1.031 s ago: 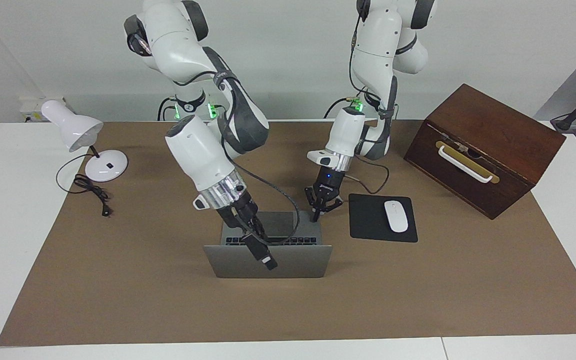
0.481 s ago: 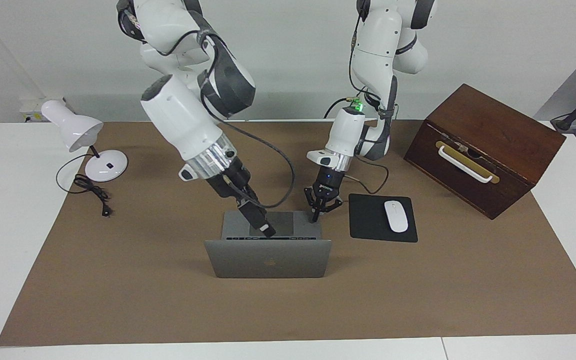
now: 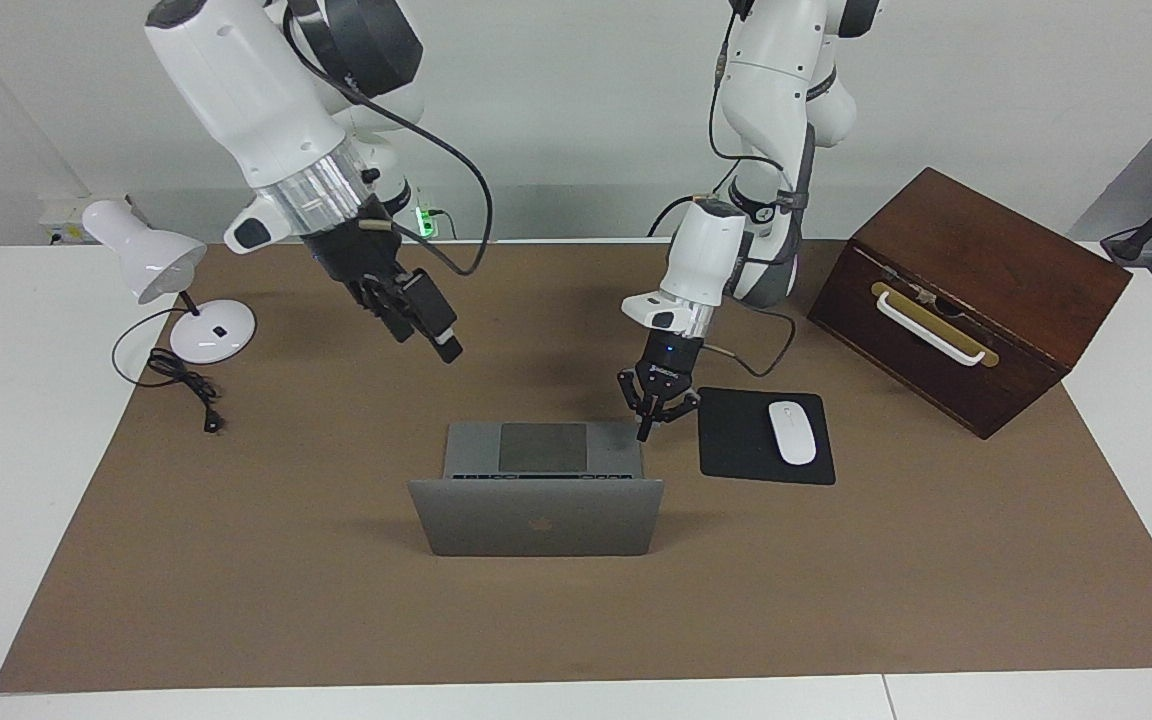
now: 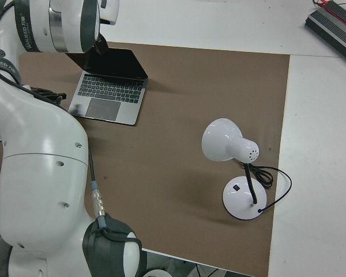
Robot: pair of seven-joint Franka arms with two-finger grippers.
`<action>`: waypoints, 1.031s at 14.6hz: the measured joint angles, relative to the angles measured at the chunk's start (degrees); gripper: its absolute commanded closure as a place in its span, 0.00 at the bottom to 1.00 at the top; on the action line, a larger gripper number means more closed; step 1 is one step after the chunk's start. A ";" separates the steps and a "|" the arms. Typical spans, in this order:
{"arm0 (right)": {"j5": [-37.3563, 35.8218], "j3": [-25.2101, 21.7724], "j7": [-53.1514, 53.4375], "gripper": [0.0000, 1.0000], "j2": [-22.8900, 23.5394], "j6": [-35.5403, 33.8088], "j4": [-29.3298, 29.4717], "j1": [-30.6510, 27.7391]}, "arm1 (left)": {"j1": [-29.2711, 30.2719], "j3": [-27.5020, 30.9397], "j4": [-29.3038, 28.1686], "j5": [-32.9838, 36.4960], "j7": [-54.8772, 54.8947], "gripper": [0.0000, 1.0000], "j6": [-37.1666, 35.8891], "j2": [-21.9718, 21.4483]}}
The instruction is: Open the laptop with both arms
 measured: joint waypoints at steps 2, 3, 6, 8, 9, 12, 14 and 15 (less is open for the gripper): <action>-3.18 -0.07 -13.59 0.00 -3.44 -6.23 0.05 -2.50 | 0.68 0.09 1.97 0.00 0.00 1.00 -6.96 -2.42; -4.42 -0.18 -19.79 0.00 -5.21 -9.09 0.03 -3.75 | 0.93 0.17 3.24 -0.05 -0.08 1.00 -11.02 -3.41; -9.58 -1.13 -36.51 0.00 -9.20 -14.70 -0.05 -5.83 | 2.41 0.43 8.74 -0.15 -1.47 1.00 -25.36 -5.45; -12.80 -1.98 -46.68 0.00 -10.66 -15.75 -0.41 -6.96 | 4.02 0.60 12.25 -0.16 -2.27 0.46 -33.00 -6.77; -14.01 -2.14 -51.18 0.00 -11.26 -15.62 -1.09 -8.06 | 5.22 0.66 13.67 -0.16 -2.52 0.00 -36.35 -7.40; -14.77 -2.31 -57.77 0.00 -13.42 -11.96 -6.17 -11.44 | 8.88 0.84 18.32 -0.16 -3.00 0.00 -47.61 -8.69; -14.76 -2.32 -57.35 0.00 -14.22 -10.31 -9.79 -12.08 | 11.37 0.93 21.69 -0.16 -3.04 0.00 -54.40 -9.41; -14.68 -2.31 -55.92 0.00 -14.37 -10.09 -11.16 -12.08 | 12.78 0.98 23.48 -0.16 -3.04 0.00 -57.82 -9.78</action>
